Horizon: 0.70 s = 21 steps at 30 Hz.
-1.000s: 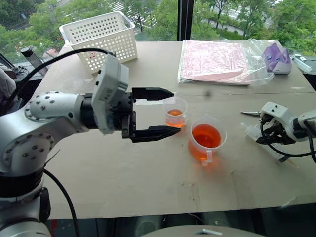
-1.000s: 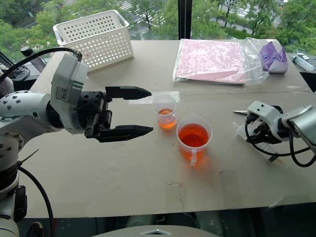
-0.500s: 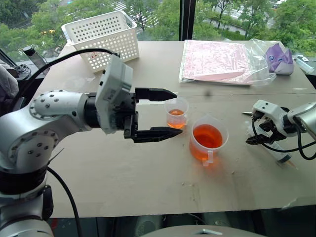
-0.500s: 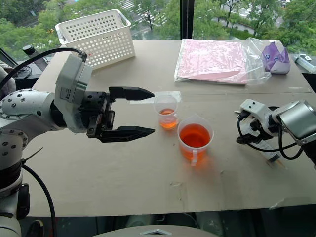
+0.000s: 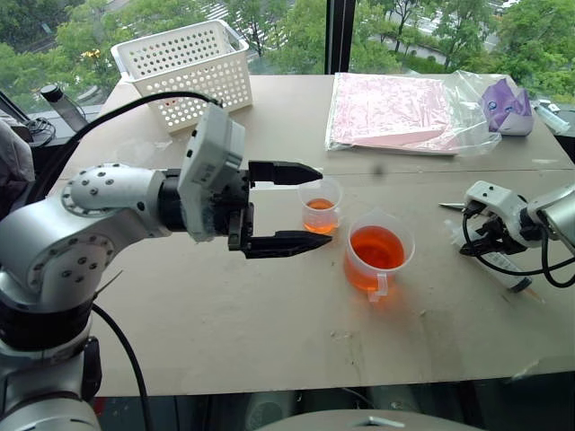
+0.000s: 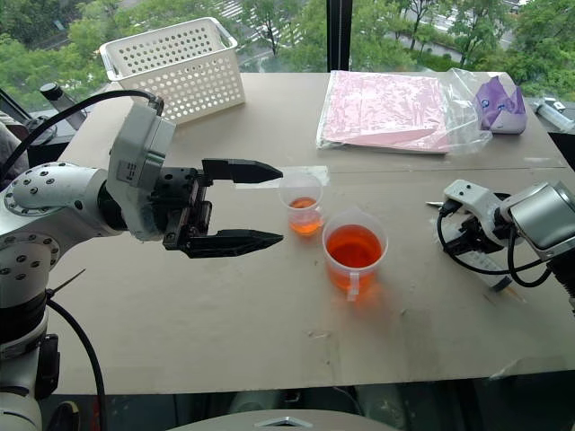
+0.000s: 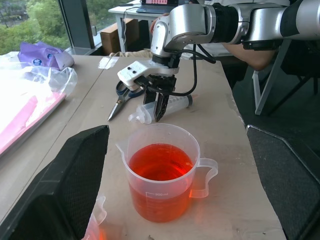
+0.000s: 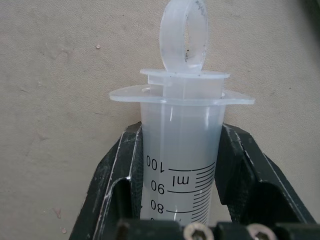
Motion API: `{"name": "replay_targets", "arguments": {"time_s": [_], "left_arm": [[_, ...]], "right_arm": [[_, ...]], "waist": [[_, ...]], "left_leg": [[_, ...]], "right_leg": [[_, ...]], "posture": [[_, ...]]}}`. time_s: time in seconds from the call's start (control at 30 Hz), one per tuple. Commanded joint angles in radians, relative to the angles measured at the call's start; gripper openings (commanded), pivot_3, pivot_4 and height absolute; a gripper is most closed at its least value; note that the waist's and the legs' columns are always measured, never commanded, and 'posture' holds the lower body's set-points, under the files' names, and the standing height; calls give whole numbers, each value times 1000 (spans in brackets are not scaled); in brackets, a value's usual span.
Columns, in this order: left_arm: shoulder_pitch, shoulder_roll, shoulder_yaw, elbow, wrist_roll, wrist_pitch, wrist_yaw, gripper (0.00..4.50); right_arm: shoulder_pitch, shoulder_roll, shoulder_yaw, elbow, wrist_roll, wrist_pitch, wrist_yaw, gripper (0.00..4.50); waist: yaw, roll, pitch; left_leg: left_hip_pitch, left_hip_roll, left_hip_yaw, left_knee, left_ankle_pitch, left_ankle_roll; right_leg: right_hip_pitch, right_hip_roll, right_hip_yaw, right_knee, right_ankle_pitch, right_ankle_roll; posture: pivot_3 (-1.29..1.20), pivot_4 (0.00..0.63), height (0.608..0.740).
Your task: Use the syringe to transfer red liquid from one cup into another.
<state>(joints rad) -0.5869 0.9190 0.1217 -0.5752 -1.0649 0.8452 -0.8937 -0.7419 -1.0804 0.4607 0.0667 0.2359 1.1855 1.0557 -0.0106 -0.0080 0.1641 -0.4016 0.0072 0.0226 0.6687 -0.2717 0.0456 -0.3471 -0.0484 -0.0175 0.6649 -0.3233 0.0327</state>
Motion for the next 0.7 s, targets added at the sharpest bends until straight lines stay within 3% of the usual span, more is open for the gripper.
{"name": "replay_targets", "arguments": {"time_s": [0.03,0.23,0.3,0.5,0.7], "left_arm": [[-23,2,25,-3,-11,-9,-3,4481],[-13,3,38,-4,-21,-7,4,4481],[-11,0,44,-2,-30,-6,10,4481],[-81,-48,66,73,-91,3,59,4481],[-294,-147,47,252,-123,40,169,4481]], "right_arm": [[-33,-41,-94,-38,33,32,29,1503],[-77,-46,-310,-153,218,146,92,1503],[-75,-3,-438,-199,299,165,88,1503],[-75,270,-790,-372,480,204,-87,1503],[-99,605,-969,-561,644,164,-358,1503]], "waist": [[0,0,0],[-1,1,0],[0,0,1],[1,-1,1],[6,-1,1]], "left_leg": [[0,0,0,0,0,0],[0,0,0,0,0,0],[0,0,0,-1,0,0],[0,0,-1,0,0,0],[0,0,-1,1,0,-1]], "right_leg": [[0,0,0,0,0,0],[0,0,0,0,0,0],[0,0,0,0,0,0],[0,0,0,1,0,0],[0,0,-1,5,0,0]], "posture": [[0,150,740],[0,150,740],[0,150,740],[0,150,740],[0,150,740]]}}
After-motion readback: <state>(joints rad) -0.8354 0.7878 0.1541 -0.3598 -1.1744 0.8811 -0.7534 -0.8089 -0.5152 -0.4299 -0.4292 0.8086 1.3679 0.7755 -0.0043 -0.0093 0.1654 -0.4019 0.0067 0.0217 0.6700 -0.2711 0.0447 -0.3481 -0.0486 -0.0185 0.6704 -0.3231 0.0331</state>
